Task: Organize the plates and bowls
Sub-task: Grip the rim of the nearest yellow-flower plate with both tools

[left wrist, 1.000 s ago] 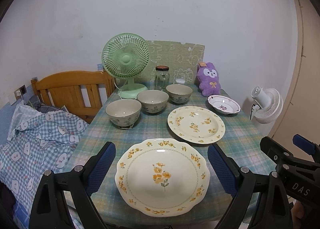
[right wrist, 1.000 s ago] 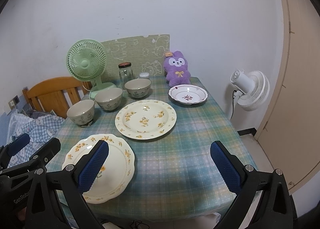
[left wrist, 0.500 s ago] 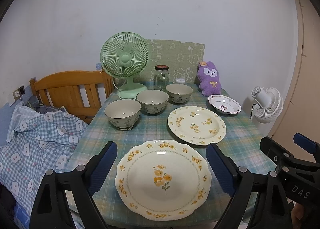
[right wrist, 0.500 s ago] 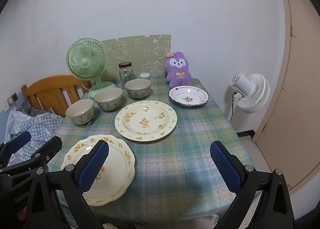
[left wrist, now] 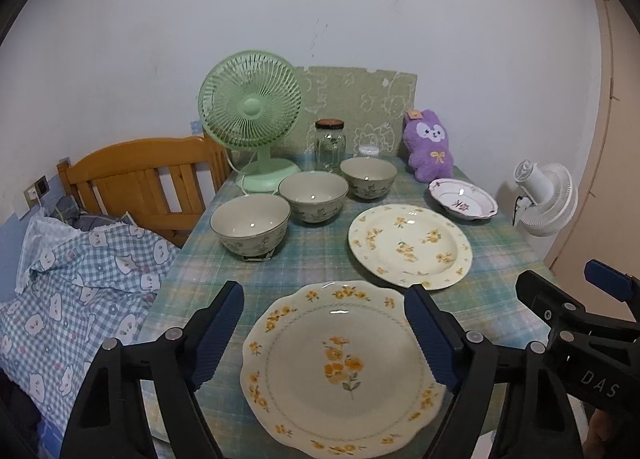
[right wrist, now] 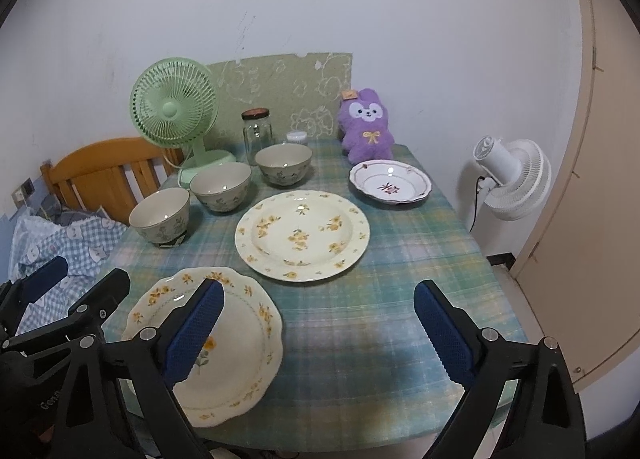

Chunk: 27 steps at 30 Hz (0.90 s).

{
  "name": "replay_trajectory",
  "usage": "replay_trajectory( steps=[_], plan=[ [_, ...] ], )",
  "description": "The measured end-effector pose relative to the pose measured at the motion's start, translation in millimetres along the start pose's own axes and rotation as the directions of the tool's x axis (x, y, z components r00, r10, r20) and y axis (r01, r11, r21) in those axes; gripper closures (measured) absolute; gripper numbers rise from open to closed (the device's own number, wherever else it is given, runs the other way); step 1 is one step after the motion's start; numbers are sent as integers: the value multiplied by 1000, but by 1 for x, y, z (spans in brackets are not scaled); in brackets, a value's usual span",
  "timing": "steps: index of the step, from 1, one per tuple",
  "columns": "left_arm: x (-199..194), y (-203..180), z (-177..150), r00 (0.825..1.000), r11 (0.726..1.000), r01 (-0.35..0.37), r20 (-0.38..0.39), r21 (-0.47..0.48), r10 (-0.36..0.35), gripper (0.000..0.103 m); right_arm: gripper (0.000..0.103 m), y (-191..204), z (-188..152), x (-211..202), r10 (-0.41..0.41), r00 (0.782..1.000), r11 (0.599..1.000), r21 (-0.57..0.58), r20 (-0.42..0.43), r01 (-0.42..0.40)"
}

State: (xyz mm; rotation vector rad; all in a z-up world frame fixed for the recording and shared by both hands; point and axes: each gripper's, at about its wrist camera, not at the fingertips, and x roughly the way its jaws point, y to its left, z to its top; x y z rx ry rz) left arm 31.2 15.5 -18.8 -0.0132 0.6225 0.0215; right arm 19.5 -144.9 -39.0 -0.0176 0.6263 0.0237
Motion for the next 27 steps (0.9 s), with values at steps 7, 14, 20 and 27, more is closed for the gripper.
replay_trajectory(
  steps=[7, 14, 20, 27],
  plan=[
    [29, 21, -5, 996, 1000, -17, -82, -9, 16, 24, 10, 22, 0, 36, 18, 996, 1000, -13, -84, -19],
    [65, 40, -17, 982, 999, -33, -189, -21, 28, 28, 15, 45, -9, 76, 26, 978, 999, -26, -206, -32],
    [95, 50, -33, 961, 999, -24, -276, -32, 14, 33, 19, 61, -23, 106, 12, 960, 999, -33, -280, -22],
    [121, 52, -47, 935, 1000, -4, -354, -20, -3, 33, 26, 66, -41, 136, -34, 929, 999, -30, -367, 25]
  ],
)
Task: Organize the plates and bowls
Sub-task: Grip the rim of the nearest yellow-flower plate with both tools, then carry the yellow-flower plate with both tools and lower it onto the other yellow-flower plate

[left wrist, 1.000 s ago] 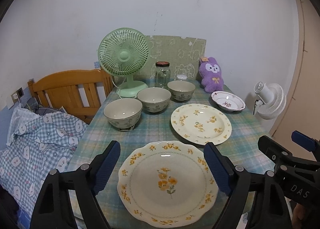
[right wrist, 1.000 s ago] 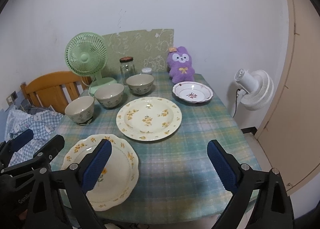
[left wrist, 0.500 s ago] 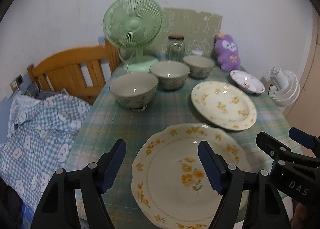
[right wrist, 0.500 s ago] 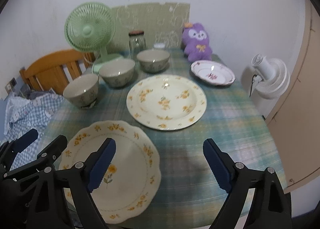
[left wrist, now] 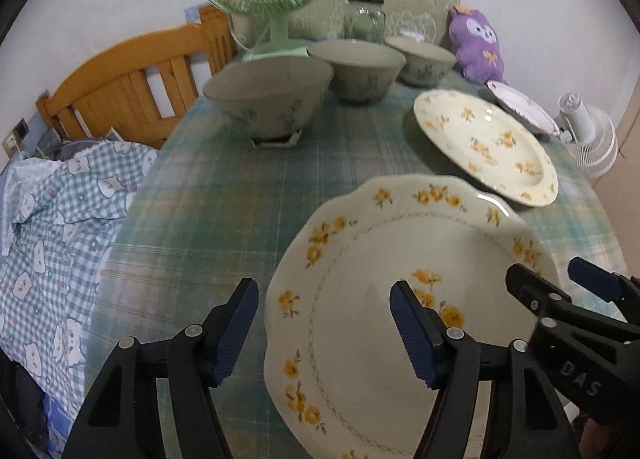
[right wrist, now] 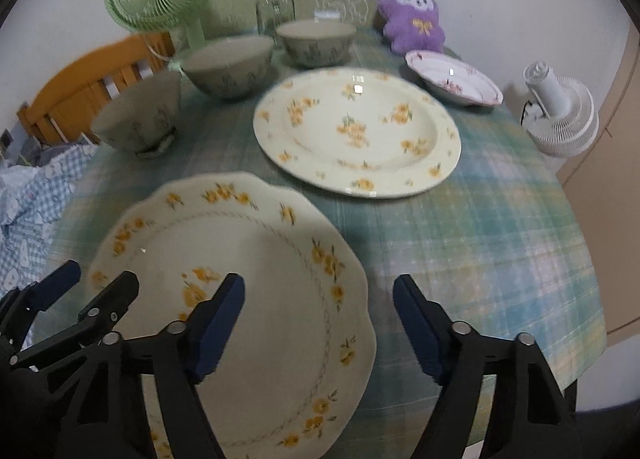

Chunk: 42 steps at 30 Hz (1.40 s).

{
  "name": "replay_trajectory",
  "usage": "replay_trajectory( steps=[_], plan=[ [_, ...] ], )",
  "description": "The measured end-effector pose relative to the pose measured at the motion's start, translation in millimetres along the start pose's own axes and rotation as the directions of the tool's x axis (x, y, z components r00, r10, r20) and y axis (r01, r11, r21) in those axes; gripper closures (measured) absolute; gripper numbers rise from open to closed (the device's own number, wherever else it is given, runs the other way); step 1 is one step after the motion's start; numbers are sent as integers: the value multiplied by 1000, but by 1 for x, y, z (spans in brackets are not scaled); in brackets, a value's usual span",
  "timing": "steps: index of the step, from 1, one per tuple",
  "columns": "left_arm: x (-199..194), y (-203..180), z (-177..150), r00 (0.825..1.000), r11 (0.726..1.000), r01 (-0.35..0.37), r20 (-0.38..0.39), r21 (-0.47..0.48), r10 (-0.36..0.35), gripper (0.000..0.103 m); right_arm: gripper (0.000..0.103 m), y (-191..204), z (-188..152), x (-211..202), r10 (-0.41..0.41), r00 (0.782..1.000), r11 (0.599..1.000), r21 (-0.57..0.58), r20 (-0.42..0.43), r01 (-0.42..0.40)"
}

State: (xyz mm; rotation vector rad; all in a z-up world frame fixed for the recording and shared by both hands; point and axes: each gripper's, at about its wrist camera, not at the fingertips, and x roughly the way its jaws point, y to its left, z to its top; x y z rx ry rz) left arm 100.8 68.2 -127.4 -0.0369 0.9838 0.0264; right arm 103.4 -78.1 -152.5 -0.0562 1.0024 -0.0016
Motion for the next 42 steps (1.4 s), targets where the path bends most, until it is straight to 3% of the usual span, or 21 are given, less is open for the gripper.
replay_trajectory(
  steps=[11, 18, 23, 33, 42],
  plan=[
    [22, 7, 1, 995, 999, 32, -93, 12, -31, 45, 31, 2, -9, 26, -23, 994, 999, 46, -105, 28],
    [25, 3, 4, 993, 998, 25, -113, 54, -19, 45, 31, 5, -7, 26, -29, 993, 997, 64, -118, 37],
    [25, 6, 6, 990, 998, 55, -135, 41, -49, 45, 35, 1, -3, 22, -30, 991, 995, 93, -127, 42],
    [0, -5, 20, 993, 996, 71, -101, 60, -65, 45, 35, -12, 5, -7, -51, 992, 992, 109, -118, 64],
    [-18, -41, 25, 996, 993, 76, -50, 85, -72, 45, 35, -49, 8, -26, -56, 996, 989, 136, -74, 66]
  ],
)
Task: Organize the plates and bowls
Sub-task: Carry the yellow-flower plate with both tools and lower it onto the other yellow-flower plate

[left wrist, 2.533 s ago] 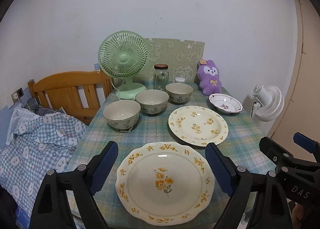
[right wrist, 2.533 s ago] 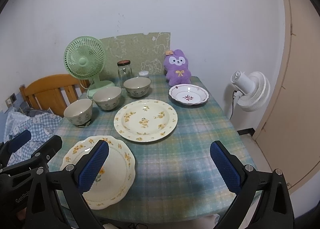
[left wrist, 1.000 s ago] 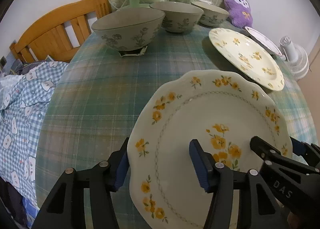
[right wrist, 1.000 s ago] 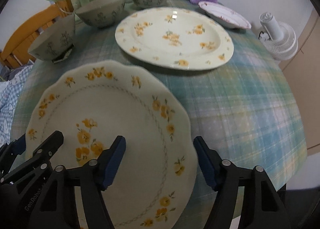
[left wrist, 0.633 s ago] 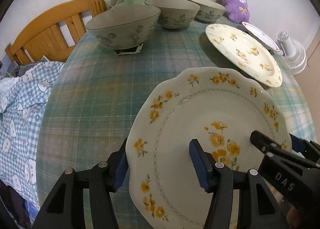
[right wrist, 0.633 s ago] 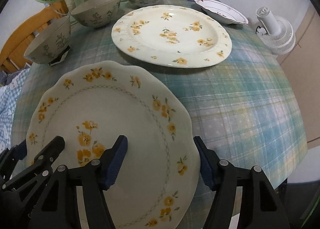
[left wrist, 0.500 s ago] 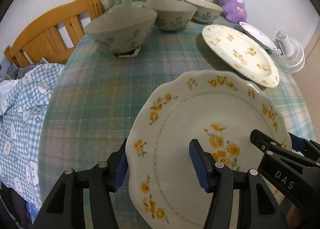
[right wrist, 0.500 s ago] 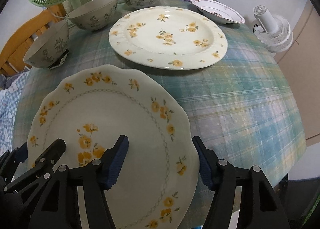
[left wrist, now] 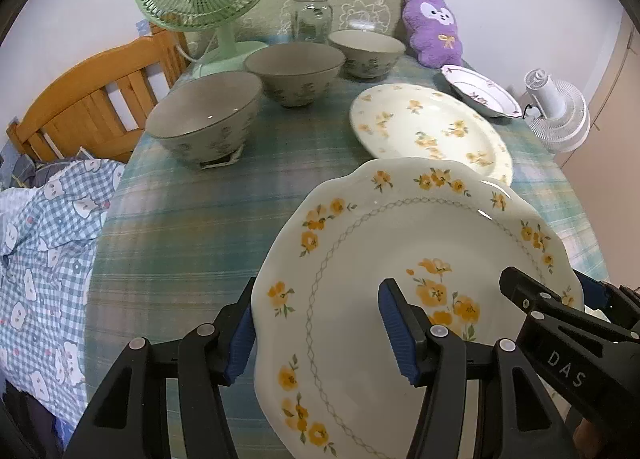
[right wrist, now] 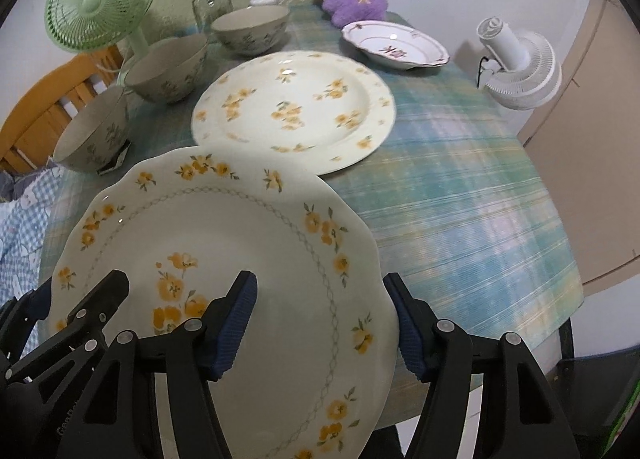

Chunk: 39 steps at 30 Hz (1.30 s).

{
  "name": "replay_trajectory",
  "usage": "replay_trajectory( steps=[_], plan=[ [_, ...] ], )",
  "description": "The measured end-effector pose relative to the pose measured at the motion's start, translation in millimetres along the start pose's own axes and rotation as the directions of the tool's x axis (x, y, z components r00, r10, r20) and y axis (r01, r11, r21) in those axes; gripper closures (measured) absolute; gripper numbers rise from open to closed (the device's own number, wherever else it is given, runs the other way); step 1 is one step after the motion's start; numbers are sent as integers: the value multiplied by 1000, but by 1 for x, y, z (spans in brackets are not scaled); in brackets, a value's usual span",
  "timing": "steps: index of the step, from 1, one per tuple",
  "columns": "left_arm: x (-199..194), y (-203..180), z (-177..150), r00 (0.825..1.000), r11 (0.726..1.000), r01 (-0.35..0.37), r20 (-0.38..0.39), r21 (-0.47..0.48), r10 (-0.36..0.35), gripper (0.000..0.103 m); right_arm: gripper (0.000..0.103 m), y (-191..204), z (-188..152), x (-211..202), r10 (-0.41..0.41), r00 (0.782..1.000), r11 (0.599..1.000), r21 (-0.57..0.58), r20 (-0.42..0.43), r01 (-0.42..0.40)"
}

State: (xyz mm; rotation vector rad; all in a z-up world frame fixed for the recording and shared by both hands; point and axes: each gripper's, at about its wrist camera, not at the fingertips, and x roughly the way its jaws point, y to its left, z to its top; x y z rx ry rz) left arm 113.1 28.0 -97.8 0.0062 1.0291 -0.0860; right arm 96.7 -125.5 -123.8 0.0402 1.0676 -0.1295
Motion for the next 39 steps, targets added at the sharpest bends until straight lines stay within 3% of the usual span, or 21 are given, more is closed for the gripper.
replay_trajectory(
  steps=[9, 22, 31, 39],
  plan=[
    [-4, -67, 10, 1000, 1000, -9, 29, -27, 10, 45, 35, -71, 20, -8, 8, 999, 1000, -22, 44, -7],
    [19, -173, 25, 1000, 1000, 2, 22, -20, -1, 45, 35, -178, 48, 12, -2, 999, 1000, -6, 34, 2],
    [55, -209, 33, 999, 999, 17, -28, -32, -18, 45, 35, -220, 54, 45, -5, 1000, 1000, 3, -19, 5],
    [74, -221, 28, 997, 999, -6, -75, -49, 2, 45, 35, -230, 54, 70, 17, 997, 1000, -8, -75, -17]
  ],
)
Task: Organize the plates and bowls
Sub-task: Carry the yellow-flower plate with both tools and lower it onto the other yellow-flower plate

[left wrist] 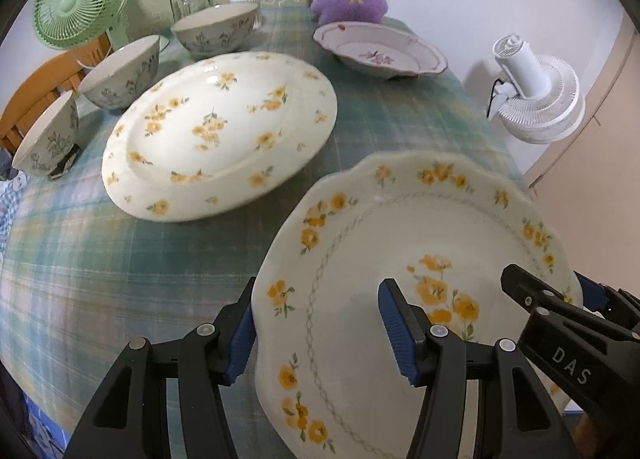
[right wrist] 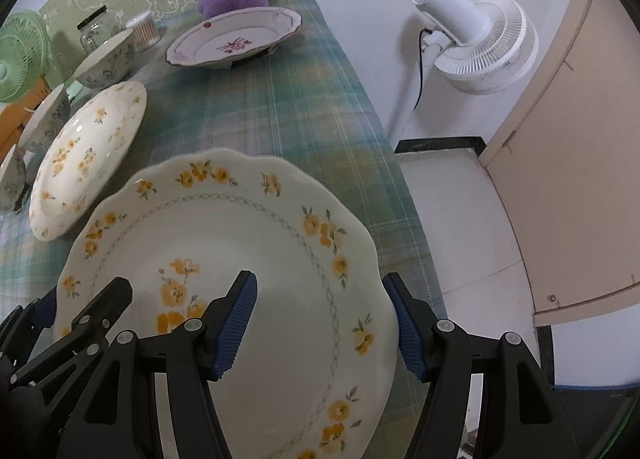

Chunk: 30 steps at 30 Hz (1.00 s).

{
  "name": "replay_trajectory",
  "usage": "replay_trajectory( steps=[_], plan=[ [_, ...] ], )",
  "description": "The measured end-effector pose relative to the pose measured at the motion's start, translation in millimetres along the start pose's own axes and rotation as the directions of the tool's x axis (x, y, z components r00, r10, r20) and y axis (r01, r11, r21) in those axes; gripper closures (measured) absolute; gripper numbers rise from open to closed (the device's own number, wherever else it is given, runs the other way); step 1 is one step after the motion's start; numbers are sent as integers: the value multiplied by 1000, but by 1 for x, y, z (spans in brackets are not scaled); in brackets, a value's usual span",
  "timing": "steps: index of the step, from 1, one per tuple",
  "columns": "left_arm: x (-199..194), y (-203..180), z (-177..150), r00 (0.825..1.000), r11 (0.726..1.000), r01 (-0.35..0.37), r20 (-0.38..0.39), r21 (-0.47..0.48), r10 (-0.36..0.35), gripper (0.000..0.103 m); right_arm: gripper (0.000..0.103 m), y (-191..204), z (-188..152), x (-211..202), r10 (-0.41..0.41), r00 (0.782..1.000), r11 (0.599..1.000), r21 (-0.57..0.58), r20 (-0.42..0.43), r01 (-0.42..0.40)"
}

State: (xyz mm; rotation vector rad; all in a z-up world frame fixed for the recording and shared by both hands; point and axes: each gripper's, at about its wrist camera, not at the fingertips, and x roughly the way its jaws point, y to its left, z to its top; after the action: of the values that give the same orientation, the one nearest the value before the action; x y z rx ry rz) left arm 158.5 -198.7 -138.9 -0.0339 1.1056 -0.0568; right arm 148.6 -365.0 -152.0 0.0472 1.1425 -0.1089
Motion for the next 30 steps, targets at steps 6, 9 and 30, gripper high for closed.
replay_trajectory(
  steps=[6, 9, 30],
  plan=[
    [6, -5, -2, 999, 1000, -31, -14, 1, 31, 39, 35, -2, 1, 8, 21, 999, 1000, -9, -25, -21],
    [6, -6, 0, 999, 1000, -30, -37, -2, 30, 35, 35, -10, 3, 7, 75, 997, 997, 23, -34, -74],
    [-76, 40, 52, 991, 999, -51, 128, 5, 50, 16, 22, 40, 44, -92, 89, 971, 996, -19, 220, -87]
  ],
)
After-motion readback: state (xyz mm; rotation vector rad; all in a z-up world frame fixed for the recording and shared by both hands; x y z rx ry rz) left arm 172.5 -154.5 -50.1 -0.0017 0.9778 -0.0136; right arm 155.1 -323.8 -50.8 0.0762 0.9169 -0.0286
